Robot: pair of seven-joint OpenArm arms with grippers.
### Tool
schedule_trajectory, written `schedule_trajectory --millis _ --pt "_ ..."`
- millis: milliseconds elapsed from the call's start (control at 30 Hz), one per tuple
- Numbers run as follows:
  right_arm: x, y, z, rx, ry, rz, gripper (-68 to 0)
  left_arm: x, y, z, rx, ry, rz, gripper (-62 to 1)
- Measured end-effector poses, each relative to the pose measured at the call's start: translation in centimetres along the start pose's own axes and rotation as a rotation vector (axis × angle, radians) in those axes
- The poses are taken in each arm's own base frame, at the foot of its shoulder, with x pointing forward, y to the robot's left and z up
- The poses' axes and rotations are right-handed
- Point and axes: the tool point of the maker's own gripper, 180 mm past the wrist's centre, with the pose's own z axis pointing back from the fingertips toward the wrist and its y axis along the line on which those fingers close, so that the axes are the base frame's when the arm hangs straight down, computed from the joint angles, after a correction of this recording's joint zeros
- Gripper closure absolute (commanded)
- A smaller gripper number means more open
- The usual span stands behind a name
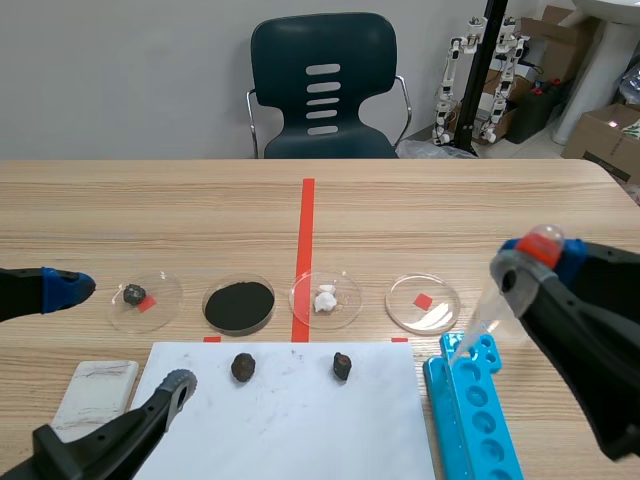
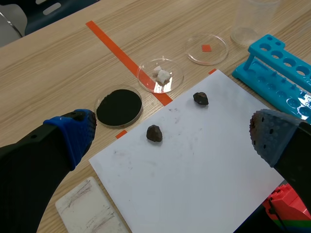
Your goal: Squeeze the dropper onto the mineral
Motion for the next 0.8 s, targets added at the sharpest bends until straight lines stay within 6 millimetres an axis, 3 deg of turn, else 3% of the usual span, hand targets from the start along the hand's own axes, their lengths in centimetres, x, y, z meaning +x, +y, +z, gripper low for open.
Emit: schedule_trajectory --millis 367,800 --pt "-1.3 0.1 3.8 -0.044 0.132 -0.068 -1.1 0.0 0.0 0.0 0.000 0.000 0.000 -62.3" --pt "-1.8 0.1 4.1 -0.035 0.166 -0.046 -1.1 0.0 0.0 0.0 0.000 0.000 0.000 -62.3"
